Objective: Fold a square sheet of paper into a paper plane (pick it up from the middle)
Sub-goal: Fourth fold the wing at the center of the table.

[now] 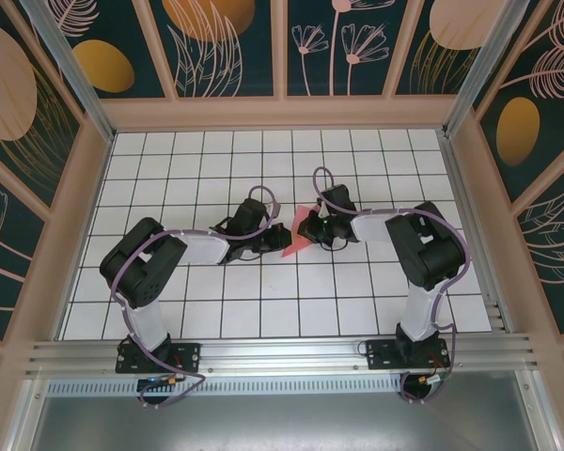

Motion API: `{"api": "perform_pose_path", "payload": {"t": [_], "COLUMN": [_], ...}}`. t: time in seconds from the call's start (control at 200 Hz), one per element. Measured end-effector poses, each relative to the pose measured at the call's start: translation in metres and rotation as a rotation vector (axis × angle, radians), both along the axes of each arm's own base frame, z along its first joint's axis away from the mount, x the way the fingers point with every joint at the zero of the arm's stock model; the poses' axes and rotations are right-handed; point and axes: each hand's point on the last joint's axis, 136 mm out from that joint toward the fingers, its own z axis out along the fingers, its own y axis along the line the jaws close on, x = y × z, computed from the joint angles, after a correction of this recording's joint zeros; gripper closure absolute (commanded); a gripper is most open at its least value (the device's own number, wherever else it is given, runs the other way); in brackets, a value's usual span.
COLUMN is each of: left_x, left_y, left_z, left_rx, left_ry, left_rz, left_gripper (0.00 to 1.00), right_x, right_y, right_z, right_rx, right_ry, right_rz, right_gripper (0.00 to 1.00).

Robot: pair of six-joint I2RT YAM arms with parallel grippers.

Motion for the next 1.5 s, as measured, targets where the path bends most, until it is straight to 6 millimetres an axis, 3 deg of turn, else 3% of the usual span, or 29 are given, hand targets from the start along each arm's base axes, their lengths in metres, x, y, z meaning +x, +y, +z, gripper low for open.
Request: {"api": "perform_pose_path", "payload": {"t": [0.365,0.58,0.811,1.156,1.501], "left_x": [-0.004,0.011,0.009,0.010,0.008], "left_y": [-0.001,-0.008,-0.001,0.002,0.004], "left_z": [-0.021,-0.009,-0.031,-0.034,-0.034], "left_rx": [0.035,0.044,0.097,0.115,0.116], "left_ry": [0.059,0.011,0.046,0.038,0.019], "left_rz": [-0.019,-0.015,-0.002,0.014,0.023], "left_gripper": [0.95,0.96,0.99,1.00,1.00], "right_x": [0.000,-0.001,-0.002,-0.003,0.016], "right_y": [0.001,0.002,0.004,0.004,-0.023], "right_z": [0.000,0.000,0.001,0.002,0.001], "right_rx": [0.008,0.010,0.018,0.009,0.018], "right_ry": [0.011,0.011,0.009,-0.064,-0.085], "right_rz": [-0.014,-0.013,-0.006,0.085,0.102], "right_gripper": [0.94,0.94,0.94,0.94,0.94]}}
